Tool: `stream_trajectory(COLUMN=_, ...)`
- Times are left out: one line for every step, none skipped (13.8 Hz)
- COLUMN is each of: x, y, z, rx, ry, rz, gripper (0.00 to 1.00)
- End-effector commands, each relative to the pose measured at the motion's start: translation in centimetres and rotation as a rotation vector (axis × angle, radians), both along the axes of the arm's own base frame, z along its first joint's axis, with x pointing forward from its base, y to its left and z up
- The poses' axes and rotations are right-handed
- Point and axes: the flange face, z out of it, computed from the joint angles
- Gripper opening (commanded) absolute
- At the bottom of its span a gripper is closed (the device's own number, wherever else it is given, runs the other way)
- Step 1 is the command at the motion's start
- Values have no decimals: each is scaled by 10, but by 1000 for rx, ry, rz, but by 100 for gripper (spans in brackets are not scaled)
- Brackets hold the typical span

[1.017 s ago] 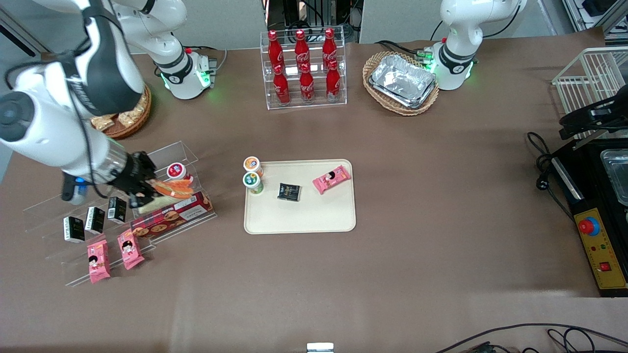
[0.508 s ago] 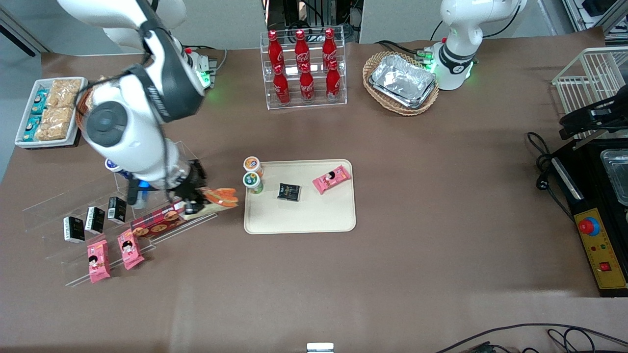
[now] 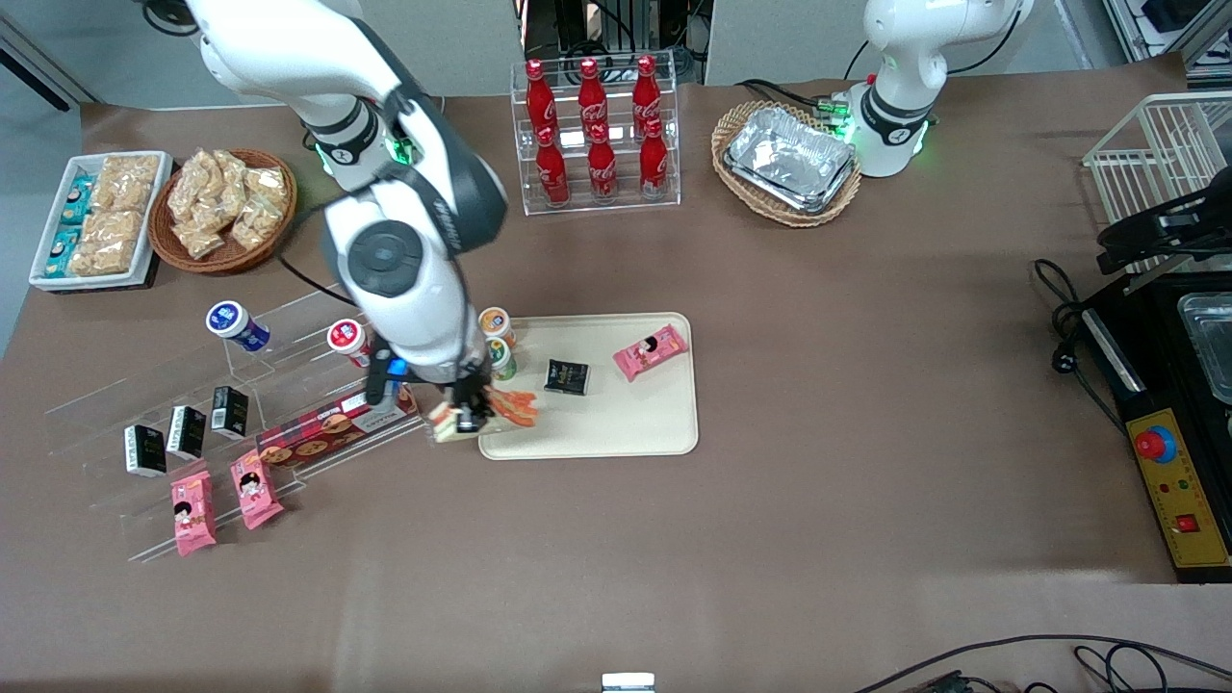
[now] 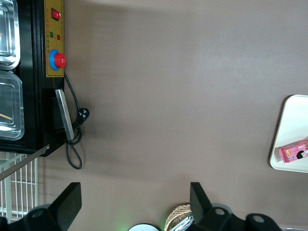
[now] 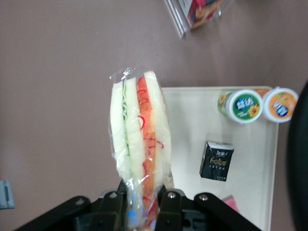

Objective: Place sandwich on tray
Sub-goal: 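Carry the held sandwich over to the cream tray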

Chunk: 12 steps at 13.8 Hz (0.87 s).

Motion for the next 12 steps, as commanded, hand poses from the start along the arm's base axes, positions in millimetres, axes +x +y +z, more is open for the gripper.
stream_trajectory(x=6, y=44, z=-46, rx=-14, ry=-28, rz=-25, gripper=0)
stream_trajectory(x=9, y=50, z=-59, rx=-10, ry=-35, rz=-23, gripper=0)
stream_trajectory(x=10, y=60, z=-74, rx=-3, ry=-42, rz=-15, gripper=0)
stream_trajectory(x=11, y=67, z=-89, rx=7, ry=-52, rz=-42, gripper=0)
stream_trajectory(x=9, y=78, z=-104, rx=19, ry=-66, rz=-80, gripper=0)
stream_trajectory(x=7, y=85, z=-117, rx=25, ry=-73, rz=-86, gripper=0)
stream_trajectory(x=2, y=91, z=-130, rx=18, ry=-65, rz=-78, gripper=0)
stream_trajectory(x=-1, y=96, z=-141, rx=11, ry=-57, rz=-71, gripper=0)
stream_trajectory(x=-1, y=96, z=-149, rx=11, ry=-59, rz=-71, gripper=0)
stream_trajectory(x=0, y=96, z=-157, rx=11, ry=-60, rz=-71, gripper=0)
stream_trajectory(x=-3, y=99, z=-166, rx=4, ry=-55, rz=-63, gripper=0)
stream_trajectory(x=-12, y=109, z=-171, rx=-3, ry=-51, rz=-39, gripper=0)
